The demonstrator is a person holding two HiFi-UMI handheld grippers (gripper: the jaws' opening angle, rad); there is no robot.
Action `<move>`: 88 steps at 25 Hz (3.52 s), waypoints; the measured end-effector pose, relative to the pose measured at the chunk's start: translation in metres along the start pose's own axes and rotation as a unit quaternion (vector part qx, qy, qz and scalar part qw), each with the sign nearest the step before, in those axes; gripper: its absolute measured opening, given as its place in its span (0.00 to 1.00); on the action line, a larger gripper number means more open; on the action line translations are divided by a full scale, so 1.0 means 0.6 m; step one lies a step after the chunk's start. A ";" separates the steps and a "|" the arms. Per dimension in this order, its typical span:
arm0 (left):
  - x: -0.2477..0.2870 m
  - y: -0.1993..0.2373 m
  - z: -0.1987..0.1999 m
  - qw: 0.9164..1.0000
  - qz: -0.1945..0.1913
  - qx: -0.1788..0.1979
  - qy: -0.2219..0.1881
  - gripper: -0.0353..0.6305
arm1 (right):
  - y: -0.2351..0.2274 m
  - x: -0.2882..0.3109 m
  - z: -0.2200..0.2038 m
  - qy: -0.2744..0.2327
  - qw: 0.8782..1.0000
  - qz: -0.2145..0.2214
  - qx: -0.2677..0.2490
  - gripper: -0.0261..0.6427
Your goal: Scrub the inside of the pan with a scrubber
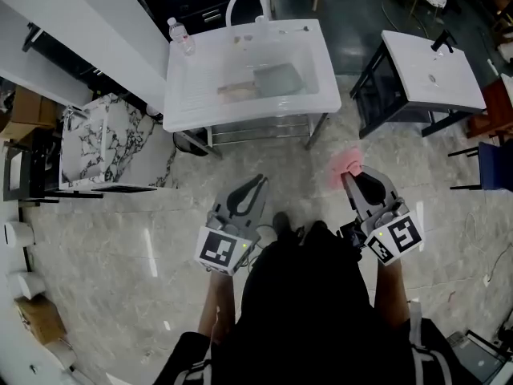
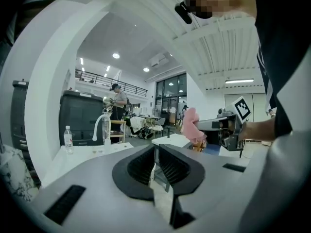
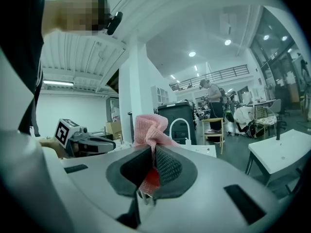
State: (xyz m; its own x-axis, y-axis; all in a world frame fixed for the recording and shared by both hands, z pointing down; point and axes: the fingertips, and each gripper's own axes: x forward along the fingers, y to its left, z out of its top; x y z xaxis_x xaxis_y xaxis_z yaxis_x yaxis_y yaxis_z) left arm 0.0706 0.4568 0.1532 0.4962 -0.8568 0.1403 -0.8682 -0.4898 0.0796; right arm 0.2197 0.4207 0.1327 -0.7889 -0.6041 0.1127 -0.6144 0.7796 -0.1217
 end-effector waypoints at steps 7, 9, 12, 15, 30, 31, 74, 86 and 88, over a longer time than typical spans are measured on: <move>0.013 0.019 -0.011 1.000 -0.011 -0.019 0.007 0.13 | -0.023 0.007 0.004 -0.008 0.999 -0.027 0.019 0.09; 0.022 0.024 -0.017 1.000 -0.011 -0.021 0.010 0.13 | -0.030 0.007 -0.005 -0.003 0.999 -0.032 0.023 0.09; 0.045 0.040 -0.027 0.999 -0.010 -0.033 0.015 0.13 | -0.048 0.019 -0.020 0.010 0.999 -0.034 0.023 0.09; 0.085 0.062 -0.024 0.999 -0.008 -0.034 0.020 0.13 | -0.085 0.049 -0.024 0.019 0.999 -0.029 0.026 0.09; 0.276 0.187 0.023 0.995 0.077 0.005 0.062 0.13 | -0.278 0.245 0.030 -0.003 0.997 0.072 0.035 0.09; 0.284 0.194 0.019 0.994 0.084 0.002 0.066 0.13 | -0.287 0.256 0.028 0.001 0.996 0.079 0.037 0.10; 0.408 0.669 -0.319 0.953 -0.089 0.015 0.289 0.30 | -0.265 0.667 -0.121 0.191 0.977 -0.053 0.078 0.10; 0.440 0.695 -0.479 0.904 -0.081 0.056 0.416 0.35 | -0.324 0.727 -0.247 0.254 0.958 0.007 0.130 0.10; 0.439 0.695 -0.494 0.897 -0.080 0.061 0.431 0.35 | -0.339 0.730 -0.267 0.268 0.954 0.012 0.131 0.10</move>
State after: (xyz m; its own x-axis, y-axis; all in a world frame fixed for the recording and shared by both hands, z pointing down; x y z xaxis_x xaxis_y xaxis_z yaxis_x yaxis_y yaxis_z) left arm -0.1611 0.0748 0.5156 0.3849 -0.3570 0.8511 -0.7528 -0.6549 0.0657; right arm 0.0016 0.0239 0.3647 -0.7257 -0.3607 0.5859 -0.6338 0.6818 -0.3653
